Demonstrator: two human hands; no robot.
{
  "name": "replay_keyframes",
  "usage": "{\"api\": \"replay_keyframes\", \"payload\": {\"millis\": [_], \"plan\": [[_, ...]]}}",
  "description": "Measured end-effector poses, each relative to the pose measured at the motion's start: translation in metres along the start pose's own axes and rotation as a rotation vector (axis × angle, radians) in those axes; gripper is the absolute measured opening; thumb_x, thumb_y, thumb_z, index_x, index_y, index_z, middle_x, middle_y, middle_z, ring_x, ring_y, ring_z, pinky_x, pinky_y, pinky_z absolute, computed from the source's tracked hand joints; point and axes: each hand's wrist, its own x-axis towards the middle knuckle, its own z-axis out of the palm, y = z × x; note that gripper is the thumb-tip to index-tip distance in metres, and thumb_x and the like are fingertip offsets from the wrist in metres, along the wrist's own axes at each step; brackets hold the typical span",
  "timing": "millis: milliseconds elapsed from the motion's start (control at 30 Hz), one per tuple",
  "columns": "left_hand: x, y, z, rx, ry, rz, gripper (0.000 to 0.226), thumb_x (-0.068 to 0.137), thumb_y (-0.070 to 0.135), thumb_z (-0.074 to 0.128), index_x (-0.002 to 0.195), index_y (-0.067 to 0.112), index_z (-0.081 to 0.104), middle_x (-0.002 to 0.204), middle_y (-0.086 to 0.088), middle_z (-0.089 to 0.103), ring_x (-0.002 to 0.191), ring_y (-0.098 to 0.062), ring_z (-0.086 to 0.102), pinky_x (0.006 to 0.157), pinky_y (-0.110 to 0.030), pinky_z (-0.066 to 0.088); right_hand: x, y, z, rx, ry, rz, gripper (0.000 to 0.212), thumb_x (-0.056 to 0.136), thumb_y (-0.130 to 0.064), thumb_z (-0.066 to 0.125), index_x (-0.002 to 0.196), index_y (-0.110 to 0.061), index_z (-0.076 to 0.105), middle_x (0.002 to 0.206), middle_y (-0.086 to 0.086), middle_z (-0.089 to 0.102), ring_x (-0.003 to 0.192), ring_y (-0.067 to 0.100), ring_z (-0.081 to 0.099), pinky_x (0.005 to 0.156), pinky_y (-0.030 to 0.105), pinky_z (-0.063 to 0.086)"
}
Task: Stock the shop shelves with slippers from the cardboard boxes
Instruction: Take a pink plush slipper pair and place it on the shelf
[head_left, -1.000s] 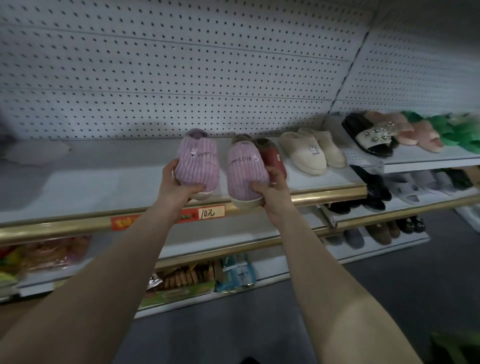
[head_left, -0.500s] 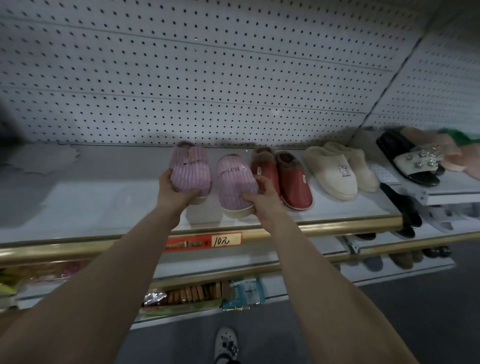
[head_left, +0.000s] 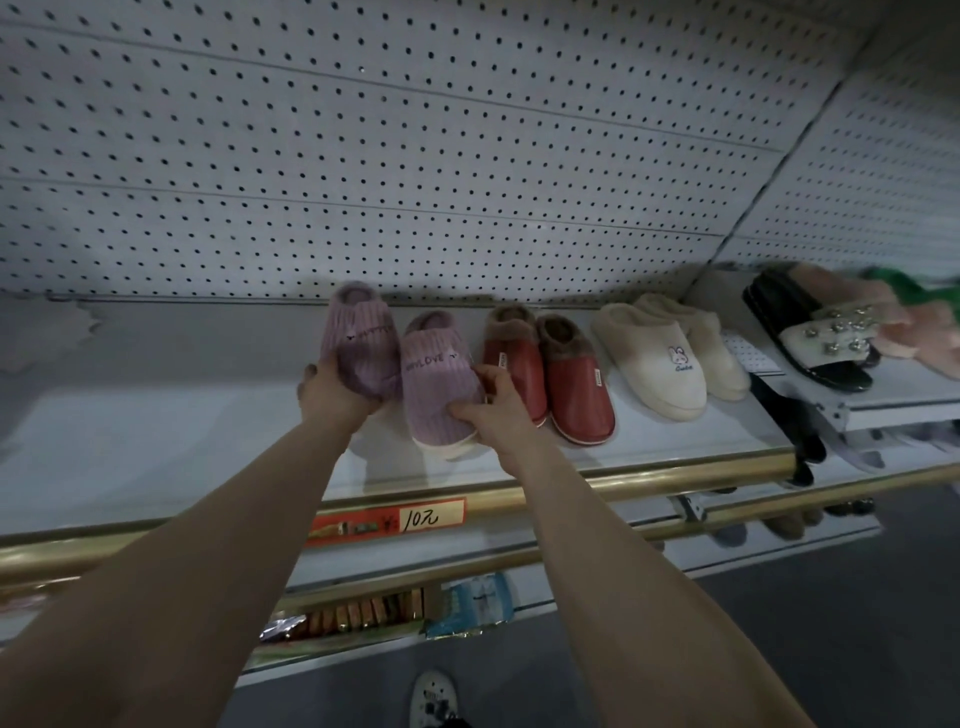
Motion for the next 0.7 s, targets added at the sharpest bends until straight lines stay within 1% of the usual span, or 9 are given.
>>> {"api": "replay_keyframes", "payload": {"millis": [67,167,233,300,367,433,467,567,700], "plan": [[-0.005,0.001,0.000,0.037,0.010,0.014,0.081,0.069,0.021,0.081,0.139,0.011,0.043,0.128,-0.019,0.048,0.112,-0.041,0.051,0.096,-0.044,0.046,0.001,0.001,0.002,-0.081,0.021,-0.017,0.062,0.081,0.000,0.071,0.136,-0.015,0.045,0.124,0.005,0.051,0.104,0.018,0.054,0.084,0.030,0.052],[-0.014,0.002,-0.002,0.048,0.059,0.041,0.069,0.068,0.035,0.081,0.127,0.012,0.053,0.121,-0.020,0.052,0.104,-0.040,0.055,0.089,-0.041,0.049,0.000,0.000,0.006,-0.193,0.059,-0.024,0.066,0.079,-0.008,0.074,0.137,-0.018,0.047,0.132,0.007,0.054,0.113,0.024,0.056,0.098,0.043,0.051],[-0.022,0.004,-0.005,0.087,0.087,0.044,0.061,0.067,0.044,0.078,0.118,0.017,0.059,0.114,-0.019,0.057,0.096,-0.039,0.058,0.085,-0.040,0.051,-0.004,-0.001,0.008,-0.269,0.079,-0.024,0.068,0.078,-0.012,0.074,0.140,-0.018,0.046,0.134,0.008,0.056,0.117,0.028,0.056,0.101,0.047,0.049],[-0.033,0.008,-0.008,0.088,0.098,0.035,0.053,0.070,0.041,0.073,0.119,0.025,0.061,0.116,-0.019,0.056,0.097,-0.041,0.058,0.088,-0.043,0.052,-0.007,-0.001,0.008,-0.356,0.087,-0.028,0.067,0.078,-0.015,0.069,0.142,-0.018,0.047,0.134,0.009,0.057,0.119,0.029,0.056,0.102,0.046,0.048],[-0.047,0.014,-0.012,-0.001,0.078,0.034,0.047,0.076,0.033,0.070,0.122,0.028,0.063,0.120,-0.018,0.054,0.099,-0.041,0.058,0.091,-0.045,0.052,-0.011,0.001,0.005,-0.400,0.104,-0.038,0.061,0.071,-0.022,0.060,0.131,-0.022,0.055,0.126,0.007,0.062,0.114,0.029,0.058,0.098,0.043,0.050],[-0.062,0.020,-0.015,-0.090,0.065,0.089,0.041,0.080,0.024,0.068,0.121,0.022,0.066,0.119,-0.020,0.056,0.101,-0.040,0.059,0.092,-0.043,0.051,-0.012,0.006,-0.001,-0.430,0.116,-0.054,0.042,0.068,-0.022,0.056,0.110,-0.025,0.057,0.110,0.003,0.064,0.103,0.026,0.060,0.088,0.038,0.051],[-0.070,0.023,-0.017,-0.107,0.056,0.134,0.035,0.083,0.022,0.065,0.117,0.016,0.068,0.115,-0.021,0.059,0.101,-0.039,0.059,0.090,-0.040,0.051,-0.020,0.002,-0.004,-0.438,0.131,-0.068,0.036,0.071,-0.020,0.059,0.107,-0.025,0.058,0.105,0.003,0.065,0.100,0.026,0.061,0.085,0.038,0.050],[-0.093,0.031,-0.020,-0.168,0.009,0.218,0.032,0.084,0.025,0.066,0.114,0.014,0.068,0.114,-0.012,0.067,0.105,-0.031,0.062,0.088,-0.039,0.052,-0.048,-0.012,-0.013,-0.417,0.172,-0.101,0.038,0.083,-0.015,0.065,0.120,-0.019,0.062,0.110,0.008,0.068,0.099,0.028,0.062,0.087,0.037,0.050],[-0.118,0.044,-0.016,-0.237,-0.091,0.291,0.041,0.082,0.022,0.072,0.122,0.018,0.064,0.120,-0.002,0.065,0.104,-0.018,0.060,0.092,-0.036,0.051,-0.083,-0.022,-0.028,-0.419,0.213,-0.127,0.040,0.085,-0.036,0.066,0.123,-0.023,0.064,0.111,0.005,0.070,0.102,0.027,0.064,0.094,0.041,0.051]]}}
